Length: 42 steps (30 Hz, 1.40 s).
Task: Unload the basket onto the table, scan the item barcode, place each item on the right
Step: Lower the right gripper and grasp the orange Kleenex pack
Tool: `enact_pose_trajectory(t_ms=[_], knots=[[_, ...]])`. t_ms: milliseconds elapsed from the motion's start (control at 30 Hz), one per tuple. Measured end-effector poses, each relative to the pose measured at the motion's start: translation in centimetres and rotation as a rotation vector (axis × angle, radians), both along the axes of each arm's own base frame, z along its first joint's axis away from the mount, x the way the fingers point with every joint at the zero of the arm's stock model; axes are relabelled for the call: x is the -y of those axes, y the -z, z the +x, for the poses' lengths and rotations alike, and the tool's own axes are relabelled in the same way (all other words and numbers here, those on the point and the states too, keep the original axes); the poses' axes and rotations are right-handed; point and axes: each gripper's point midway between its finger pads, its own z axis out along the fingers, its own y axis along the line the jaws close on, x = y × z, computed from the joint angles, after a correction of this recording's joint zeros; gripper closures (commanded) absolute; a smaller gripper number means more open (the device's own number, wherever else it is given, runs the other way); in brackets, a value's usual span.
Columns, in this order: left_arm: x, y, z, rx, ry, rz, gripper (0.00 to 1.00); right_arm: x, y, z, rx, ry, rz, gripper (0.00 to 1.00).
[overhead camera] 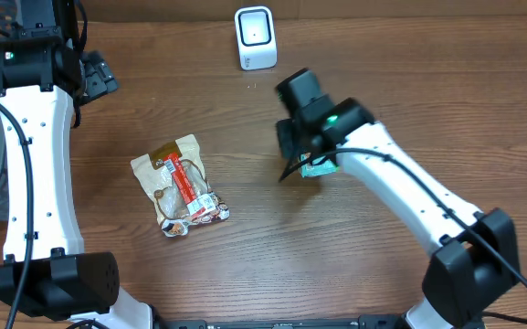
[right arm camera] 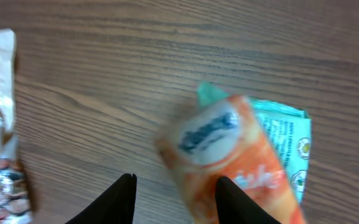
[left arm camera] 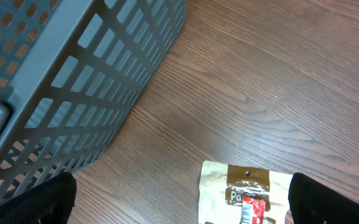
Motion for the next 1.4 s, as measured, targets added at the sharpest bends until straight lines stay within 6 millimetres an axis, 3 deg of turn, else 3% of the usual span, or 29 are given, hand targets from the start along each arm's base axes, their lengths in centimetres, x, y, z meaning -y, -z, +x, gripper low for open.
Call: enact_pose_trajectory(t_ms=[267, 600, 900, 967, 1067, 1400], knots=[[0.0, 0.0, 0.0, 0.0, 0.0, 0.0, 0.0, -0.1, -0.6, -0.1, 0.112, -0.042, -0.18, 0.58], [0.0, 0.0, 0.0, 0.0, 0.0, 0.0, 0.0, 1.0, -0.9, 0.2, 0.136, -0.039, -0.249, 0.55], [0.0, 0.0, 0.0, 0.0, 0.0, 0.0, 0.0, 1.6, 1.2, -0.2, 0.118, -0.039, -0.279, 0.55], [0.0, 0.0, 0.0, 0.0, 0.0, 0.0, 0.0, 1.8, 1.7, -0.4, 0.11, -0.04, -0.288, 0.59], [0.0, 0.0, 0.0, 0.0, 0.0, 0.0, 0.0, 1.8, 1.7, -0.3, 0.114, -0.039, -0.289, 0.66], [0.0, 0.0, 0.0, 0.0, 0.0, 0.0, 0.0, 2.0, 1.8, -0.5, 0.104, -0.043, -0.298, 0.65]])
